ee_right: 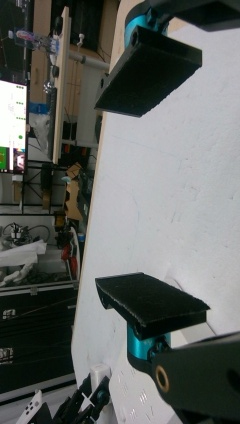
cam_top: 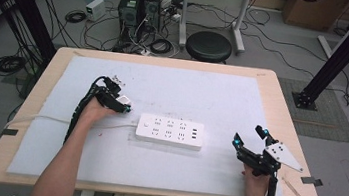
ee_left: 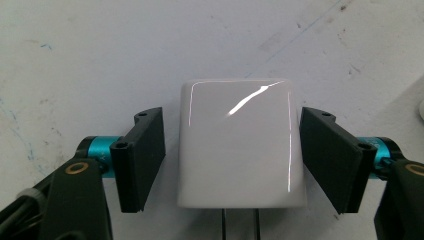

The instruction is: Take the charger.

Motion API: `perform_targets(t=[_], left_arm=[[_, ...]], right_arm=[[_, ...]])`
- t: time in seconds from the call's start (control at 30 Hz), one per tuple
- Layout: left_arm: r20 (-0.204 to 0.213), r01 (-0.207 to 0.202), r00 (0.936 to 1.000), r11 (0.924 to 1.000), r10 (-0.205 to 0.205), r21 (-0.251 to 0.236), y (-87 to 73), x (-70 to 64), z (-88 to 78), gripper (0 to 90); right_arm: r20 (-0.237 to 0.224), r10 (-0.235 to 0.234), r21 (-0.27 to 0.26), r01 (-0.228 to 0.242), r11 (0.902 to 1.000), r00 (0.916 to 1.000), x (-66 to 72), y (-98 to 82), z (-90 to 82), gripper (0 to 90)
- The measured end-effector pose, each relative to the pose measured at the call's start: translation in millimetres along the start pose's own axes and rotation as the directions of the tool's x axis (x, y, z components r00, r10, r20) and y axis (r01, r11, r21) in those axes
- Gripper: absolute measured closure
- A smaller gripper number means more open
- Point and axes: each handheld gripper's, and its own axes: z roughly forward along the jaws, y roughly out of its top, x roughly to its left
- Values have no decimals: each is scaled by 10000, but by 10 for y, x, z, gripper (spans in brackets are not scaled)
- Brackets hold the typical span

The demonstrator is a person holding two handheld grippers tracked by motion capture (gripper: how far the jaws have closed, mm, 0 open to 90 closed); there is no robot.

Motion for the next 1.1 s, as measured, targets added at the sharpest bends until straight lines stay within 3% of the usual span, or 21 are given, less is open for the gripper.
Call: perform_targets(t=[0.27, 0.37, 0.9, 1.1], left_arm=[[250, -8, 9997, 10000, 9, -34, -8, 23, -17, 349], [303, 49, 9995, 9999, -45, -137, -18, 30, -26, 422], [215, 140, 9997, 9995, -134, -289, -31, 20, -32, 426], [406, 287, 9988, 9974, -261, -655, -6, 7, -94, 426]], right_arm=[[-1, -37, 2, 37, 10000, 10000, -1, 1, 2, 181], [6, -45, -1, 45, 10000, 10000, 0, 1, 2, 181], [-30, -24, 69, 24, 10000, 10000, 4, 1, 2, 180], [85, -26, 93, 25, 10000, 10000, 10, 2, 4, 181]])
